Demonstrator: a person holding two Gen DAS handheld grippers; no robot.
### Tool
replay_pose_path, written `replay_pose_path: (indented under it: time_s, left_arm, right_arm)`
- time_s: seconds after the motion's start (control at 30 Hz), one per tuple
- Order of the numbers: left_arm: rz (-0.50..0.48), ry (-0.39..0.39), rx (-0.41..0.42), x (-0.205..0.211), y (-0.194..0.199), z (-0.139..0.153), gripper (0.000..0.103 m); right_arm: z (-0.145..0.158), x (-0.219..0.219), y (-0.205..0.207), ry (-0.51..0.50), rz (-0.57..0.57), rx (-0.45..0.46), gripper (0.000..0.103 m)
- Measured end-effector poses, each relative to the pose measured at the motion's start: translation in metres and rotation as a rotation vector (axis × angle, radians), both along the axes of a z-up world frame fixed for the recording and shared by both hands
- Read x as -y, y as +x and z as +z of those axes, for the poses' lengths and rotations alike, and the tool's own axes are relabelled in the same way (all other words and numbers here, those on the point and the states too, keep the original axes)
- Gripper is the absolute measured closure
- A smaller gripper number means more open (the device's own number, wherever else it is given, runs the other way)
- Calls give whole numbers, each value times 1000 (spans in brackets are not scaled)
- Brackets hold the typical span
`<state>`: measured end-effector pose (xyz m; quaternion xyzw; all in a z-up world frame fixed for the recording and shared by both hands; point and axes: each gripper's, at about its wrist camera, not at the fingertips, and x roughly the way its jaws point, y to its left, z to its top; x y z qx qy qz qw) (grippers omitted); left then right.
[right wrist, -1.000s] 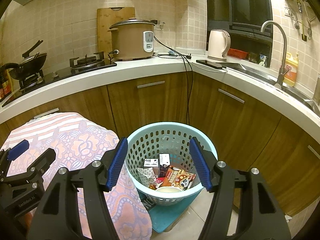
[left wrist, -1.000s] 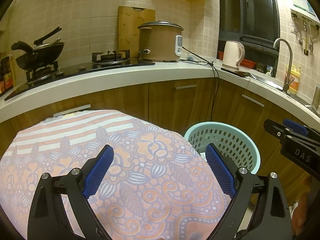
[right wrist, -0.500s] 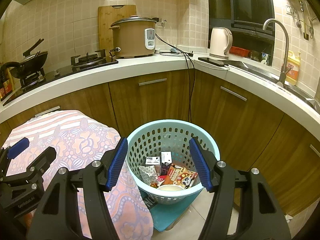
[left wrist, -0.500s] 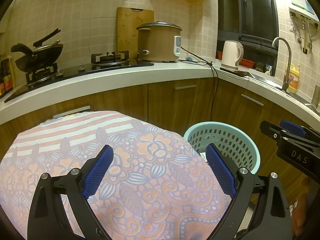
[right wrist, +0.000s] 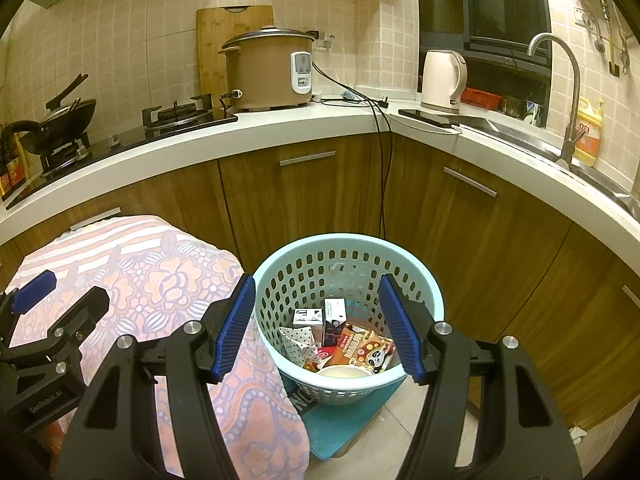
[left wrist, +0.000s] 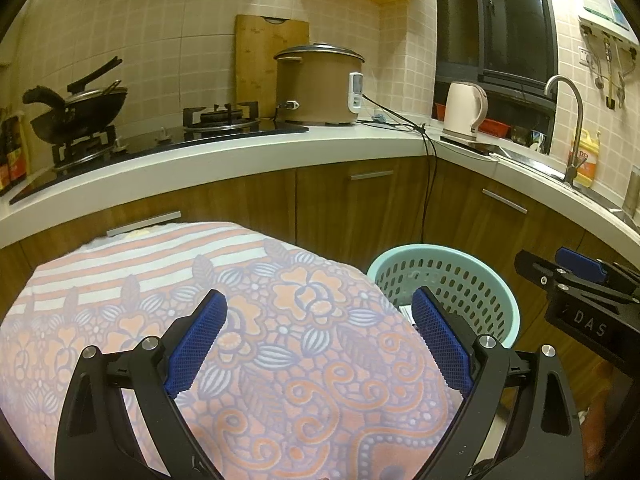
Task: Collect trash
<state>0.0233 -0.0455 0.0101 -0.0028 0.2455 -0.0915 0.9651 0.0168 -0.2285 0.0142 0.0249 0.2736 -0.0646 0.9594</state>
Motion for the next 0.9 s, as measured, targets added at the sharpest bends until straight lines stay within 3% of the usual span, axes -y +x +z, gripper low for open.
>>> replay_pose_path:
  time_s: [0.9]
  left_arm:
    - [-1,-1,2,1,-1,1,12]
  right_arm:
    - [0,0,2,-2,-2,2,43]
